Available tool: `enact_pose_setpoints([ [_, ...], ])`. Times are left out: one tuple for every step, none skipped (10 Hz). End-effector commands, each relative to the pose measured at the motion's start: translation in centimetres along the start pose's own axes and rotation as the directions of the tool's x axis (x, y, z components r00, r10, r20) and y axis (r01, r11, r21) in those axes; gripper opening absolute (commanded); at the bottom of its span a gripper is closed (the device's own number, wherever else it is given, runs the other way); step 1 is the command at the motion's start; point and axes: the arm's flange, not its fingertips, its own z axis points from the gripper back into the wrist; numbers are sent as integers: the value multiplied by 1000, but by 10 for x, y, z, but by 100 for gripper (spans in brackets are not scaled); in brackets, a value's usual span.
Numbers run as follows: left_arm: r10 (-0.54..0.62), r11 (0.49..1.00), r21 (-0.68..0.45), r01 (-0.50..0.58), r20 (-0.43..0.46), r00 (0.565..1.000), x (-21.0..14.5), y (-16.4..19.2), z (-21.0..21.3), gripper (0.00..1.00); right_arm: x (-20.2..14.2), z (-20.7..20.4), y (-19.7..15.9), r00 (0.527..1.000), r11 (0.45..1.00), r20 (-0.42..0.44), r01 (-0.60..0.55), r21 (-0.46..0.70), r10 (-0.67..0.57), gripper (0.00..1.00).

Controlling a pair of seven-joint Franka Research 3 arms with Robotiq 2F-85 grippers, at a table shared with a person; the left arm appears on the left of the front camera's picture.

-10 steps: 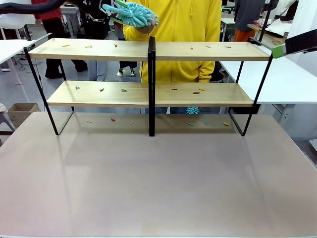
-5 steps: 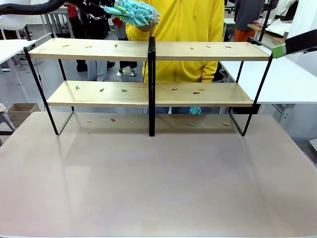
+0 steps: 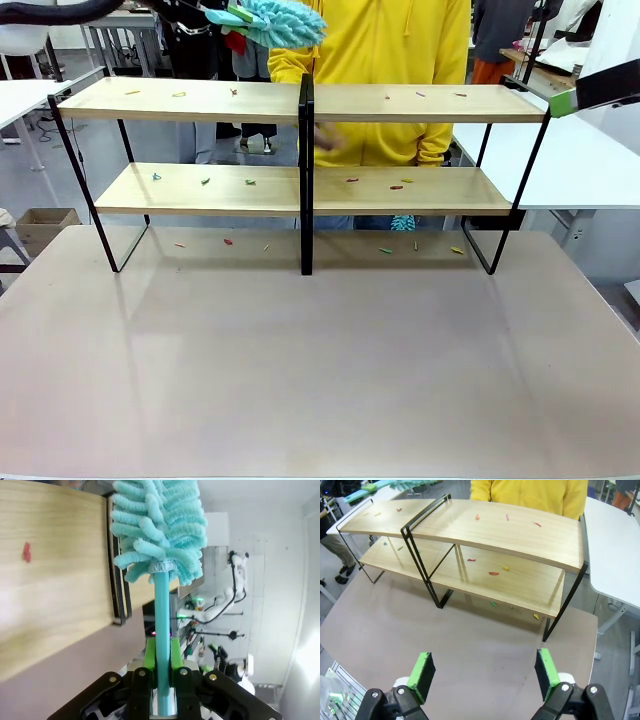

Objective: Clean the shelves.
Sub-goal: Pick up the Duster when the human hands it over.

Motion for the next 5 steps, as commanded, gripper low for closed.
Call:
enact_pose_setpoints([
  [-157,987,39,158,-24,987,-45,1,65,0,0,0,-1,1000,1000,-2,-1,2,1,100],
  [-237,966,92,241,-50,970,-69,4,112,0,0,0,-1,1000,1000,-2,-1,2,1,100],
  [-323,941,82,329,-82,943,-92,13,158,0,0,0,-1,1000,1000,-2,-1,2,1,100],
  [-372,923,76,377,-66,926,-111,29,206,0,0,0,-1,1000,1000,-2,-1,2,1,100],
  [-410,906,83,414,-65,910,-129,48,253,0,0,0,-1,1000,1000,-2,-1,2,1,100],
])
